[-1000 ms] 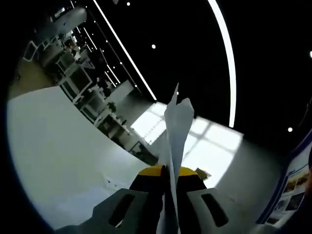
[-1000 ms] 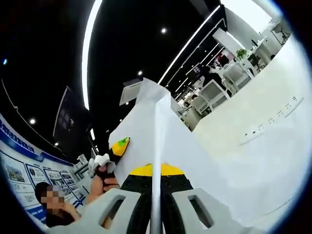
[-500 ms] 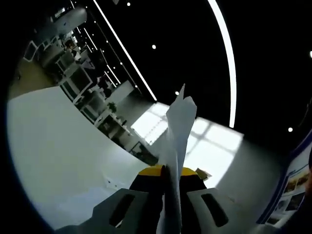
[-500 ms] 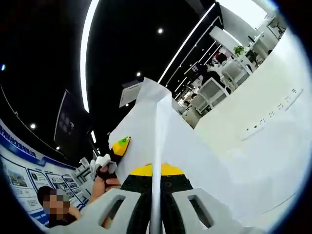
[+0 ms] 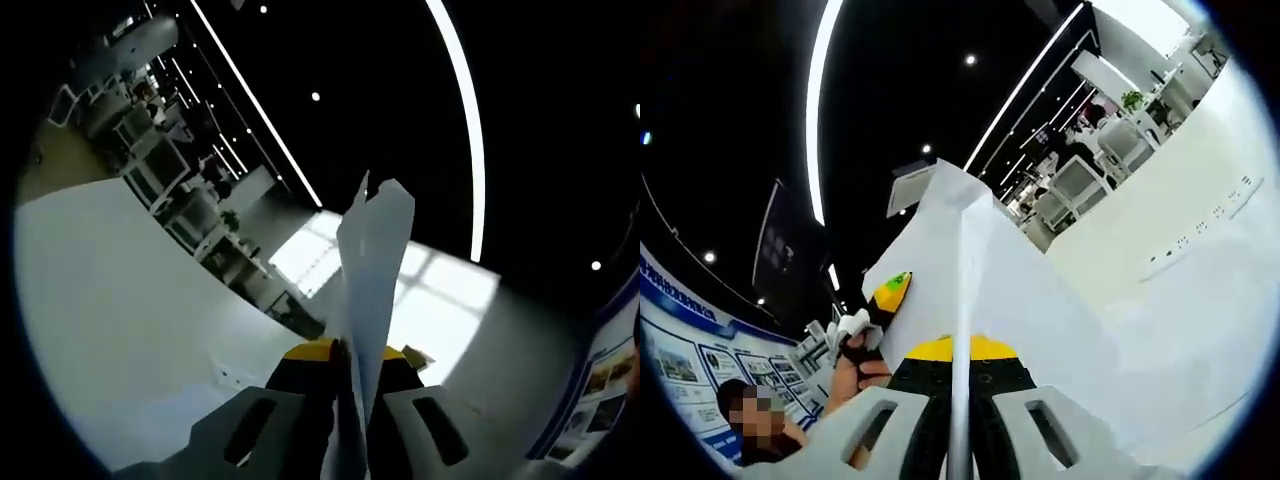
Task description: Organize the stack of printing papers by aligning and flattening the scattered papers on the table
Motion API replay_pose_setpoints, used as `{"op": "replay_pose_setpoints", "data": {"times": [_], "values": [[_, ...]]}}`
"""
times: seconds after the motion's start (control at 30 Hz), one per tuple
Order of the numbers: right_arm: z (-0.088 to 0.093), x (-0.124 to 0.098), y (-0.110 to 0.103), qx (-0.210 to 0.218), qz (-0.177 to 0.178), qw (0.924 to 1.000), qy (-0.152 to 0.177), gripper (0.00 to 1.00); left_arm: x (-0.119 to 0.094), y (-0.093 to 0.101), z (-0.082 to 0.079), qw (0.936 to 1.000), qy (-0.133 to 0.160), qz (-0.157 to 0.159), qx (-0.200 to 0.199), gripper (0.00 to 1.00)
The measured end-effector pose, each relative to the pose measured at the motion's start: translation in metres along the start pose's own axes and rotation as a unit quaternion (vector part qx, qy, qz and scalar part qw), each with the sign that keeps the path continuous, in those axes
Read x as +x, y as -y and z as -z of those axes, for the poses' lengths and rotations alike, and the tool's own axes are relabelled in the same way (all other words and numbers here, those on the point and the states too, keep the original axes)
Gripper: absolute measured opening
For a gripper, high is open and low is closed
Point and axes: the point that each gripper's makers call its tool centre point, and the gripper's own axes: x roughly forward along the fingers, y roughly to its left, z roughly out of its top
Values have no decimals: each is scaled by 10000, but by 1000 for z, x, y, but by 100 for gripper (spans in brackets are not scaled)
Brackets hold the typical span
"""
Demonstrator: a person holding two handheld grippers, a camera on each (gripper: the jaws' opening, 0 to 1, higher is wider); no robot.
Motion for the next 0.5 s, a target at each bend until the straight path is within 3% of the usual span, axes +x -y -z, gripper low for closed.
{"op": "replay_pose_setpoints", "data": {"times": [0.5], "values": [[7,2,-2,156,-44,9999,-31,0,0,-2,-2,10000,-1,-1,-10,8]]}}
